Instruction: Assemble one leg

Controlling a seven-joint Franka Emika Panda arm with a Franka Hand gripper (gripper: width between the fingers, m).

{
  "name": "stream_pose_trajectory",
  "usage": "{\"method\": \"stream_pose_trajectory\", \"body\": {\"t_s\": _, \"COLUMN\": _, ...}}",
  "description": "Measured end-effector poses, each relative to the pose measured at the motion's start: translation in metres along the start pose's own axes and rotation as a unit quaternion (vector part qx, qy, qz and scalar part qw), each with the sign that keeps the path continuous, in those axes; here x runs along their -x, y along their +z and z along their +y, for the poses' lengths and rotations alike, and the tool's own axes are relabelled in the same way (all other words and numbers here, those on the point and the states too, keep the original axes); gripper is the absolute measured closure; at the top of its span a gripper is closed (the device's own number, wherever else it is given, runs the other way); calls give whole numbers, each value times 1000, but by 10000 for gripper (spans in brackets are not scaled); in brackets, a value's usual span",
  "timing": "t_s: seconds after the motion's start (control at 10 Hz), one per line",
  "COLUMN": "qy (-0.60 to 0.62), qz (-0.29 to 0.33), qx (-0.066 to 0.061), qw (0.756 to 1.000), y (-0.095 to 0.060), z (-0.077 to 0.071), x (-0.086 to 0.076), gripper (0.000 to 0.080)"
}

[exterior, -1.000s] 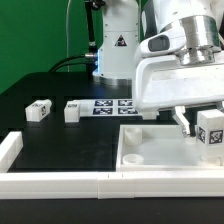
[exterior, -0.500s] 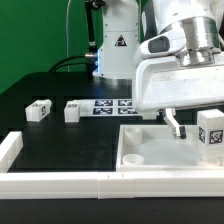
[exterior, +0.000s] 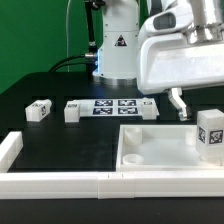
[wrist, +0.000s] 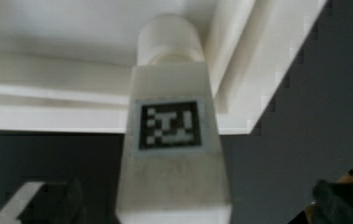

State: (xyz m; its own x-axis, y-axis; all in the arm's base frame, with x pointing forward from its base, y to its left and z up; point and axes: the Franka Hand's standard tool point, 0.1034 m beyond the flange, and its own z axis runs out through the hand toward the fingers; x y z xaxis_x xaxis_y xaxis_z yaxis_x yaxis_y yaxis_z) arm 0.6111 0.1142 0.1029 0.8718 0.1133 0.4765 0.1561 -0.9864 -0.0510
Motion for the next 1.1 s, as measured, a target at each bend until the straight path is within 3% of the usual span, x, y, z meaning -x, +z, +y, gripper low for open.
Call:
{"method": "stream_pose_trajectory", "body": {"t_s": 0.3, "qy": 1, "qz": -48, "qx": -7, "qw": 999, "y": 5, "z": -2, "x": 10, "gripper": 151}}
{"method": "stream_pose_trajectory", "body": {"t_s": 0.6, "qy": 12, "qz": -184, "qx": -25, "qw": 982, "y": 14, "z": 7, "x": 1, "gripper": 151}}
{"method": "stream_pose_trajectory", "body": {"t_s": 0.8, "qy": 18, "qz": -283, "qx": -41, "qw": 958, "y": 14, "z": 3, "x": 4, "gripper": 151}}
{"method": "stream_pose_trajectory", "body": {"t_s": 1.0, "qy": 22, "qz": -279, "qx": -41, "qw": 959, "y": 21, "z": 4, "x": -2, "gripper": 151}}
{"method": "stream_pose_trajectory", "body": {"t_s": 1.1, "qy": 22, "qz": -275, "qx": -40, "qw": 960, "y": 24, "z": 5, "x": 2, "gripper": 151}}
